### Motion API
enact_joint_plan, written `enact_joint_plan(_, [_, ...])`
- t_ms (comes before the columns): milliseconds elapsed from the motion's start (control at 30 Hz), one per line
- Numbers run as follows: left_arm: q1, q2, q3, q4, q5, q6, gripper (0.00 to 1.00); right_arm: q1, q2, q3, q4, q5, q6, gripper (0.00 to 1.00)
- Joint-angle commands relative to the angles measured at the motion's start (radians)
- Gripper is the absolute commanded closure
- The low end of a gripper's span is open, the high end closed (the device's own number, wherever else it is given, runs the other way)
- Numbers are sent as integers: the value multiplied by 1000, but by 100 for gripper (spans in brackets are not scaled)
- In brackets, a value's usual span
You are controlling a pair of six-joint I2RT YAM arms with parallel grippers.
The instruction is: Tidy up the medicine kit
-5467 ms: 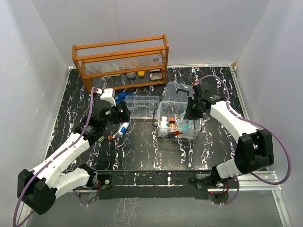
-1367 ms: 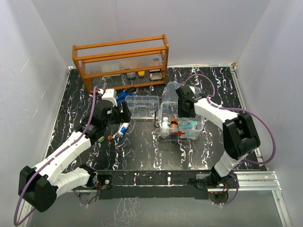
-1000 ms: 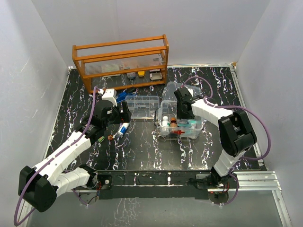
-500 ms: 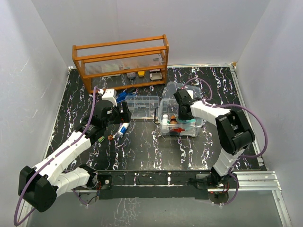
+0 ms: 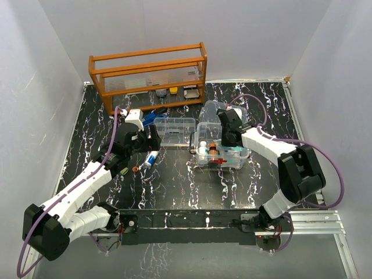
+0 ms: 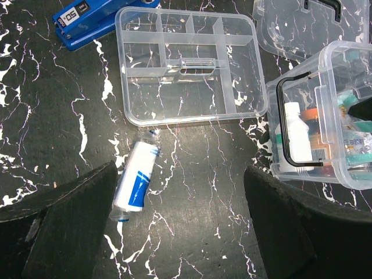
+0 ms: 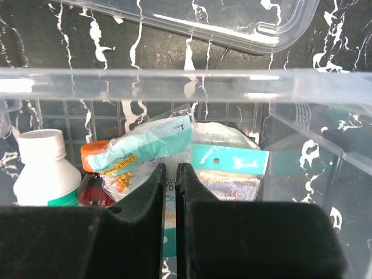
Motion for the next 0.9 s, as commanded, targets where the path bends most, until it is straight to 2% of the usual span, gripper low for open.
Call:
enact_joint_plan(0, [-4, -15, 31, 0, -6, 3, 11, -1, -82, 0, -41, -6, 15, 100])
enact_joint_plan(333, [-4, -14, 32, 5, -2, 1, 11, -1, -125, 14, -233, 9, 29, 100])
enact_joint_plan(733, [-3, -19, 29, 2, -8, 1, 11, -3, 29, 46, -265, 17, 22, 100])
enact_joint_plan(867, [-4, -21, 30, 0, -9, 1, 11, -2, 57, 64, -274, -6, 20, 84])
